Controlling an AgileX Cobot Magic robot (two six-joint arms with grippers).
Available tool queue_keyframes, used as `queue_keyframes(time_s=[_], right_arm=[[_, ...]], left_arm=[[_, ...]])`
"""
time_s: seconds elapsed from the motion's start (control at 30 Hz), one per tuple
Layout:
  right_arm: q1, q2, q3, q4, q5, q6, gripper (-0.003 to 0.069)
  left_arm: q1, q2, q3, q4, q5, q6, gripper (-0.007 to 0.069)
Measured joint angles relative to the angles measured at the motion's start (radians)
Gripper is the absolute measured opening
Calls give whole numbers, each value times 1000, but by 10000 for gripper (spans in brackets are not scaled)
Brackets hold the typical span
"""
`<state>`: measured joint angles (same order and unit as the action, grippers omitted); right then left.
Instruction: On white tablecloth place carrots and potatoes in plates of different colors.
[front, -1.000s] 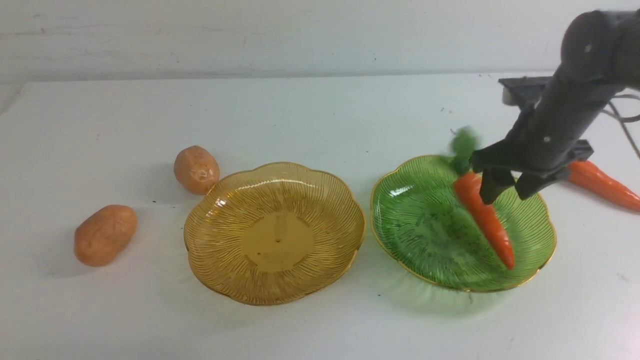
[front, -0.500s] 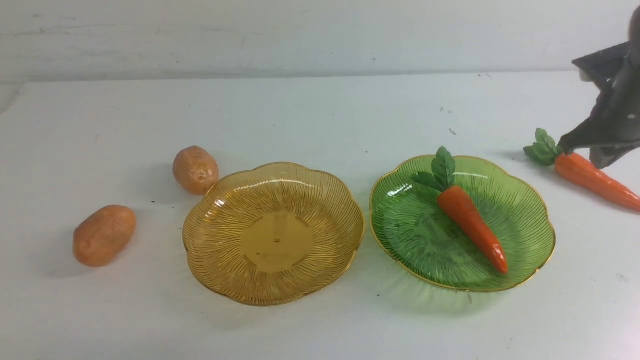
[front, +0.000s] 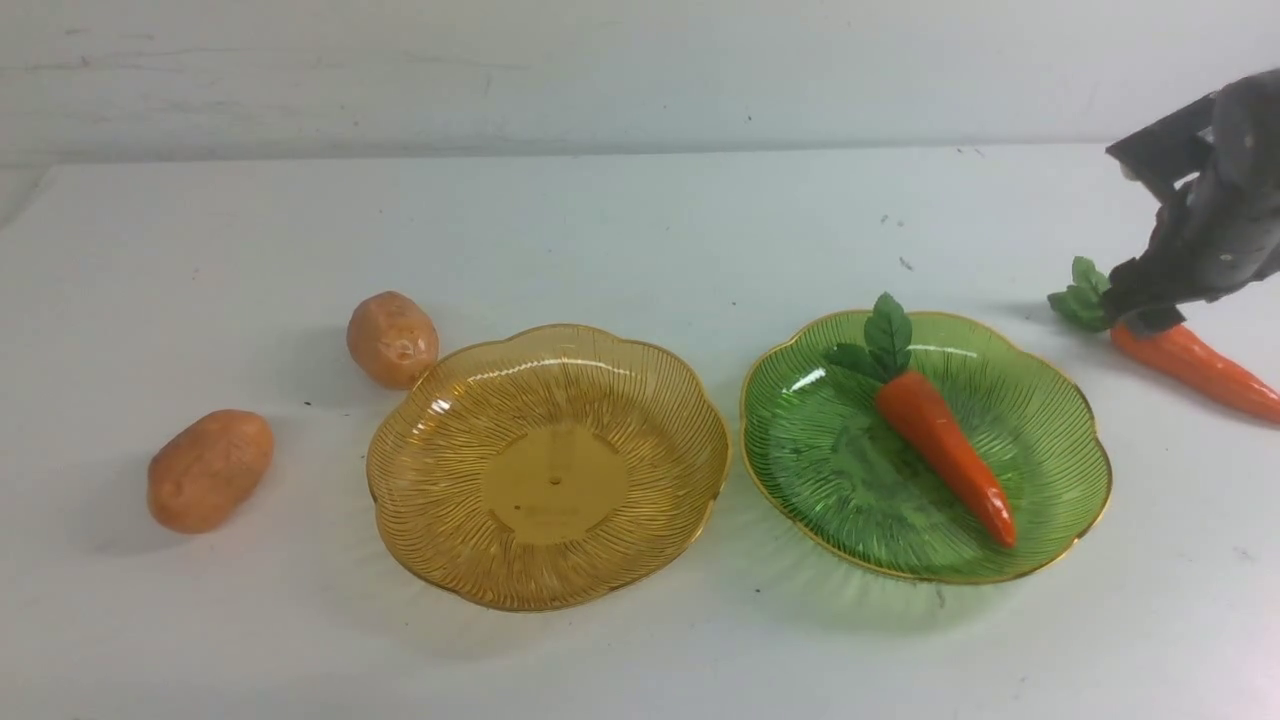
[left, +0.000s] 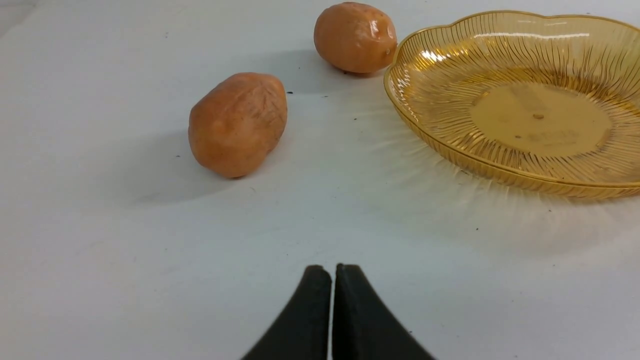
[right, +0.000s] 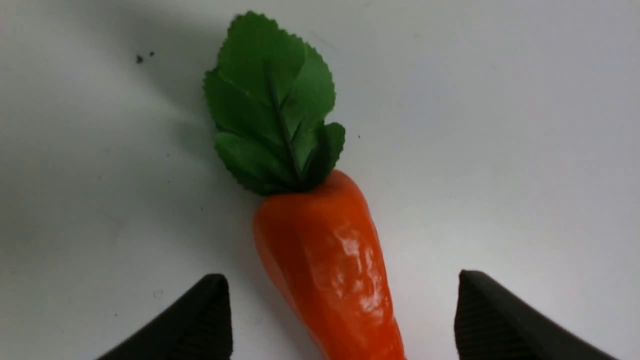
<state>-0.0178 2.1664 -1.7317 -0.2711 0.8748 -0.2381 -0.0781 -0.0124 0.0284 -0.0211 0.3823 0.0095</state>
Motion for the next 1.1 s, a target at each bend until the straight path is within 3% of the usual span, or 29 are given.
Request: queue_keyframes(time_s=[0.33,0.43,0.57,0.67,0.77,0.83,1.0,1.1], right_arm=[[0,87,0,-35,-17,14,561],[0,96,-1,-45,-18,41,503],[0,98,-17,-45,8,95,318],[3,93,-59,-38,73,140,308],[19,28,-159,43,248,201,314],[43,-67,-202,175,332,220,314],[88,-163,-187,397,358,220,314],[154,-159,-154,448,365,193,314]], left_arm=[[0,0,0,4,0,1,-3],[0,0,0,21,-1,3,-3],[0,0,0,-25,-16,-50,-3],[0,0,0,-126,-31,-123,-3],[0,0,0,-337,-47,-281,-3],[0,0,0,-450,-55,-331,-3],[0,0,0,-498,-115,-324,-3],[0,0,0,-506,-172,-285,-3]])
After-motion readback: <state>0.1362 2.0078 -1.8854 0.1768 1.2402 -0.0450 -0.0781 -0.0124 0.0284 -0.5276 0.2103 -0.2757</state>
